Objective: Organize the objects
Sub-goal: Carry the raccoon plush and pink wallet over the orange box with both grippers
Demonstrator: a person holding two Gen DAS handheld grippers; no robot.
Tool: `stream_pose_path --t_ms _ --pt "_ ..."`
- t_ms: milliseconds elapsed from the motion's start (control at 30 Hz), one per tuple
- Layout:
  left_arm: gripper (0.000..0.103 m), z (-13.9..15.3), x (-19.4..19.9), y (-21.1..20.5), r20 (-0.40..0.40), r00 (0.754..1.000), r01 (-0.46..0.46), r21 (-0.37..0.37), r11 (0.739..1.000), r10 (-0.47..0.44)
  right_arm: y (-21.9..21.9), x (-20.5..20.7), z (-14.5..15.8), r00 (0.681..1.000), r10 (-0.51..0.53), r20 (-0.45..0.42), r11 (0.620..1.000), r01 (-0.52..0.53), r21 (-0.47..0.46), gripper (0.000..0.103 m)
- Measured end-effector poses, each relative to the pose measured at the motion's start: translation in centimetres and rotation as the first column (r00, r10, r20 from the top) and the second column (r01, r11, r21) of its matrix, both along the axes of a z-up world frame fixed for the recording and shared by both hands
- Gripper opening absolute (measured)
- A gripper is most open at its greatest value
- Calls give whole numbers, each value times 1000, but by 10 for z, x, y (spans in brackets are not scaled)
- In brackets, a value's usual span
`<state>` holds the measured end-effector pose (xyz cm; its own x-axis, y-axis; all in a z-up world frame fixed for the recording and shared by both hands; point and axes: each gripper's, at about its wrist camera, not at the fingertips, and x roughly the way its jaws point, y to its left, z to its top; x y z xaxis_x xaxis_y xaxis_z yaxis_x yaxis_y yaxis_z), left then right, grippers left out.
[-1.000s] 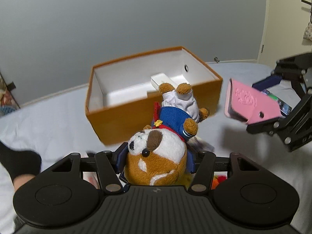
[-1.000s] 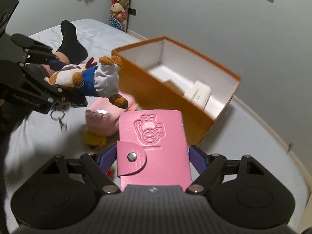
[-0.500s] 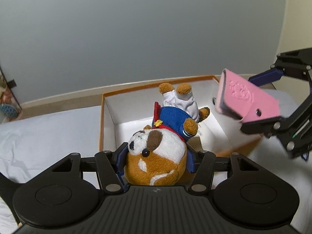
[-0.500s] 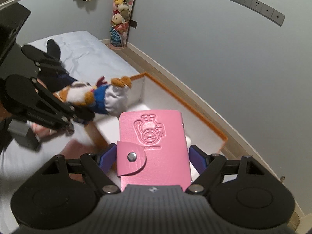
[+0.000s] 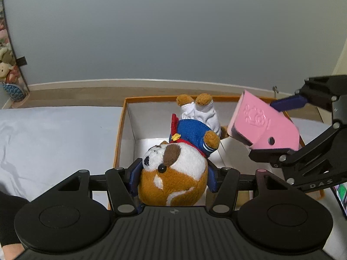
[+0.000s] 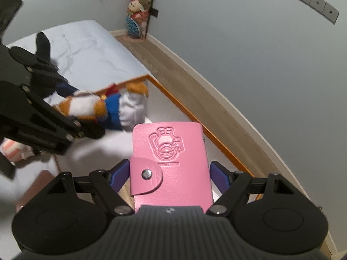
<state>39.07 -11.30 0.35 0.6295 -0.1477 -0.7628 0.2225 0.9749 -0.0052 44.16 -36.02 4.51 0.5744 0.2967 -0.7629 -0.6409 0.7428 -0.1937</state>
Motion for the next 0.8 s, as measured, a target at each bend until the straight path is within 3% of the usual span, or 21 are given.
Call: stream_pose_path --t_ms 100,367,567,800 --pt "66 -3 2 -4 5 1000 -8 -38 999 8 1 10 -6 1000 -5 -7 1000 5 -11 81" --pt "66 -18 9 -14 -17 998 -54 -46 998 53 10 21 -21 1000 14 -7 999 -14 -43 81" --pt "66 -37 10 -31 -77 996 -37 68 997 42 34 32 -42 993 115 -2 985 -114 -127 81" --pt "66 -54 4 -51 -55 995 -68 208 976 81 68 30 -68 938 347 -27 903 -342 -261 81"
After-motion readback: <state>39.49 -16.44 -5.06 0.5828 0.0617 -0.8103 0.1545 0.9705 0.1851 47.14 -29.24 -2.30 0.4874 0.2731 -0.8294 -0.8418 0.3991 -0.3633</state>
